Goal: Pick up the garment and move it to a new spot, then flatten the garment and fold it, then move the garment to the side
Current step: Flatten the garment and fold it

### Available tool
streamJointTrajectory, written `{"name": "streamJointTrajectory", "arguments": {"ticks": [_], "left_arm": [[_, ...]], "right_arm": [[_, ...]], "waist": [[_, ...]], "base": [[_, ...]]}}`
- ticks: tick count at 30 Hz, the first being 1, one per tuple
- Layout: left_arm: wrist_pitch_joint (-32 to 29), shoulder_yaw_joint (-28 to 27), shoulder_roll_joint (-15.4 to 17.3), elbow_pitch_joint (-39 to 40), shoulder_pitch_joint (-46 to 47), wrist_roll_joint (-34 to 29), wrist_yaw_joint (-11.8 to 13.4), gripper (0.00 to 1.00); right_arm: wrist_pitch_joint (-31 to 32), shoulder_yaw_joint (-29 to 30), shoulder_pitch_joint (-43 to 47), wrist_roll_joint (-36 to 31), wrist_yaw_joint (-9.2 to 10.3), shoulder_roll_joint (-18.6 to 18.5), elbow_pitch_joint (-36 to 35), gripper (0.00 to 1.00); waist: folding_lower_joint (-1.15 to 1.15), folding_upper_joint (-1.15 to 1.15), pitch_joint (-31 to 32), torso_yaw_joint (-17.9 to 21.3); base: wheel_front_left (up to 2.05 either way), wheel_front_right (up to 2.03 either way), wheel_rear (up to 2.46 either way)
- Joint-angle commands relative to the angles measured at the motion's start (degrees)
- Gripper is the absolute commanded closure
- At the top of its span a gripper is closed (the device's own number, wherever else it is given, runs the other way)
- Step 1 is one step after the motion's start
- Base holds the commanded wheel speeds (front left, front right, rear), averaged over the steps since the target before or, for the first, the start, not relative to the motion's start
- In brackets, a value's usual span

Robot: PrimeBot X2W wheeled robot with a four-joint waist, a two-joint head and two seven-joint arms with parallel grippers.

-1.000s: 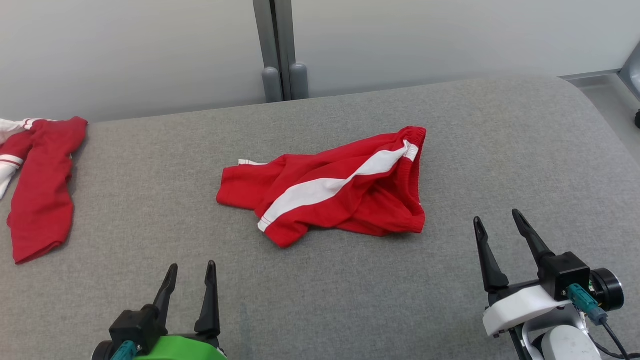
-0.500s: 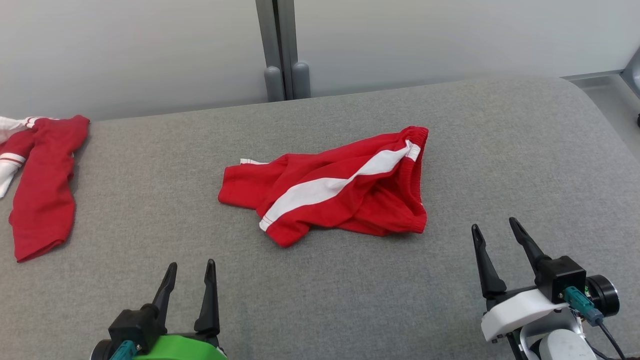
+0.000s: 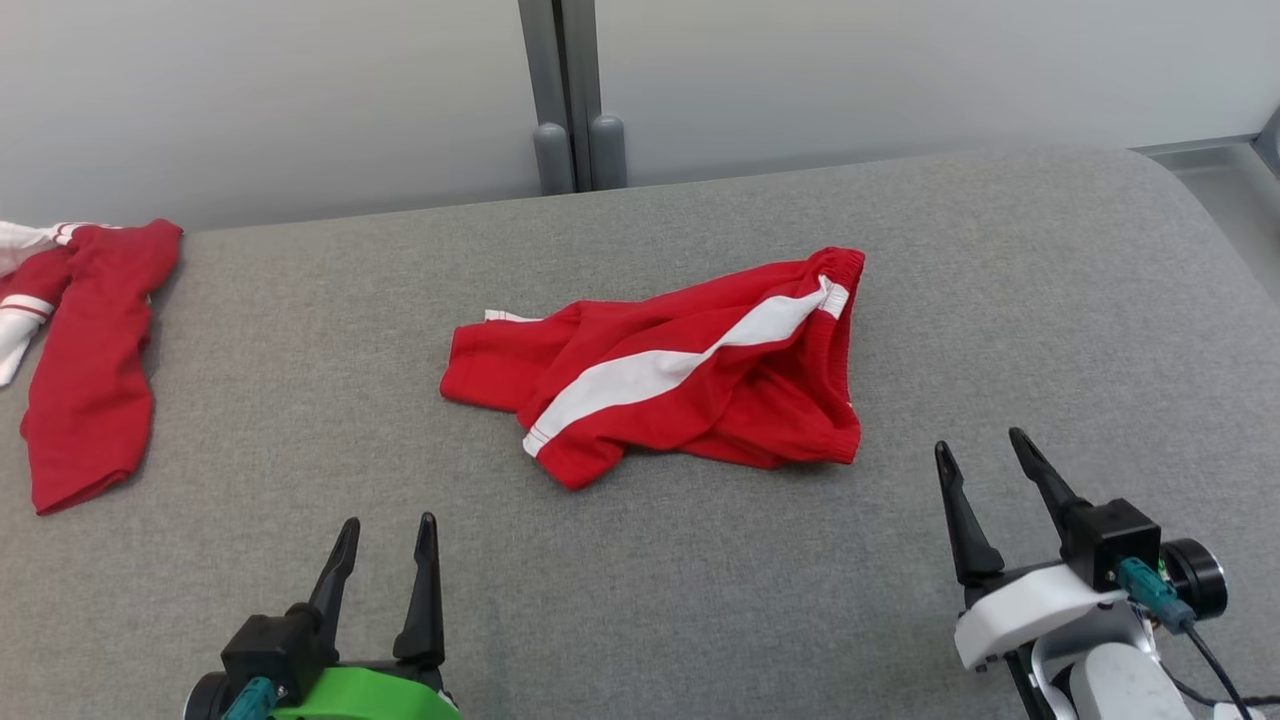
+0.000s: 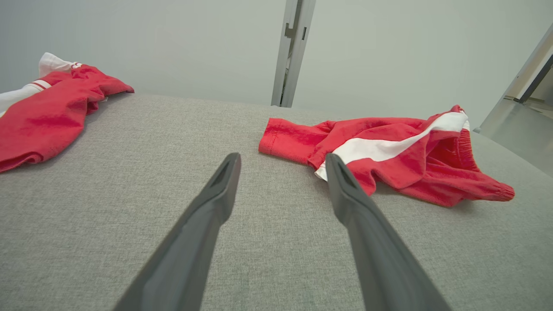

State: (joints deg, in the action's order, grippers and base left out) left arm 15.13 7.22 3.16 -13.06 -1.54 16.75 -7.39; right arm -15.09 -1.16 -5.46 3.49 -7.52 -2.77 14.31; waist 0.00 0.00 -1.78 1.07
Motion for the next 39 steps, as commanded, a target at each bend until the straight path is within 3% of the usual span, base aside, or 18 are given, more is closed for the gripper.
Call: {"name": "streamJointTrajectory", "arguments": {"ticks": [1,5,11,20,34,36,37,38,39], "left_arm": [[0.03,0.02,0.05,0.33,0.72,-0.47,-0.17,0.0],[0.03,0.63,0.04,0.76,1.74,-0.51,-0.17,0.0],[0.03,1.55,0.06,1.12,3.31,-0.54,-0.16,0.0],[0.03,2.22,-0.01,1.37,5.37,-0.41,-0.16,0.0],[0.03,2.94,-0.14,1.19,7.23,-0.58,-0.16,0.0],[0.03,3.0,-0.17,1.11,7.44,-0.58,-0.16,0.0],[0.03,3.07,-0.17,1.07,7.51,-0.57,-0.16,0.0],[0.03,3.17,-0.18,1.05,7.49,-0.56,-0.16,0.0],[0.03,3.46,-0.19,1.02,7.48,-0.48,-0.16,0.0]], "right_arm": [[-0.12,0.19,-1.64,-0.3,0.06,-0.25,0.69,0.0],[-0.11,0.2,-6.67,-1.42,0.06,-0.19,4.28,0.0],[-0.11,1.74,-16.77,-3.63,0.06,-0.2,16.05,0.0],[0.45,1.5,-30.17,-0.18,0.06,-0.36,33.01,0.0],[-0.04,-6.72,-40.45,8.33,0.06,-2.97,43.16,0.0],[-0.04,-8.39,-41.26,9.77,0.06,-3.4,43.49,0.13],[-0.05,-9.43,-41.64,10.71,0.06,-3.64,43.68,0.26],[-0.06,-10.27,-41.93,11.25,0.06,-3.95,43.77,0.46],[-0.08,-11.32,-42.27,12.02,0.06,-4.53,43.88,0.56]], "waist": [[0.0,0.0,-0.5,-0.32],[0.0,0.0,-1.93,-1.11],[0.0,0.0,-4.86,-3.47],[0.0,0.0,-9.01,-6.8],[0.0,0.0,-11.82,-8.62],[0.0,0.0,-11.89,-8.65],[0.0,0.0,-11.91,-8.65],[0.0,0.0,-11.9,-8.66],[0.0,0.0,-11.91,-8.66]], "base": [[0.0,0.0,0.0],[0.0,0.0,0.0],[0.0,0.0,0.0],[0.0,0.0,0.0],[0.0,0.0,0.0],[0.0,0.0,0.0],[0.0,0.0,0.0],[0.0,0.0,0.0],[0.0,0.0,0.0]]}}
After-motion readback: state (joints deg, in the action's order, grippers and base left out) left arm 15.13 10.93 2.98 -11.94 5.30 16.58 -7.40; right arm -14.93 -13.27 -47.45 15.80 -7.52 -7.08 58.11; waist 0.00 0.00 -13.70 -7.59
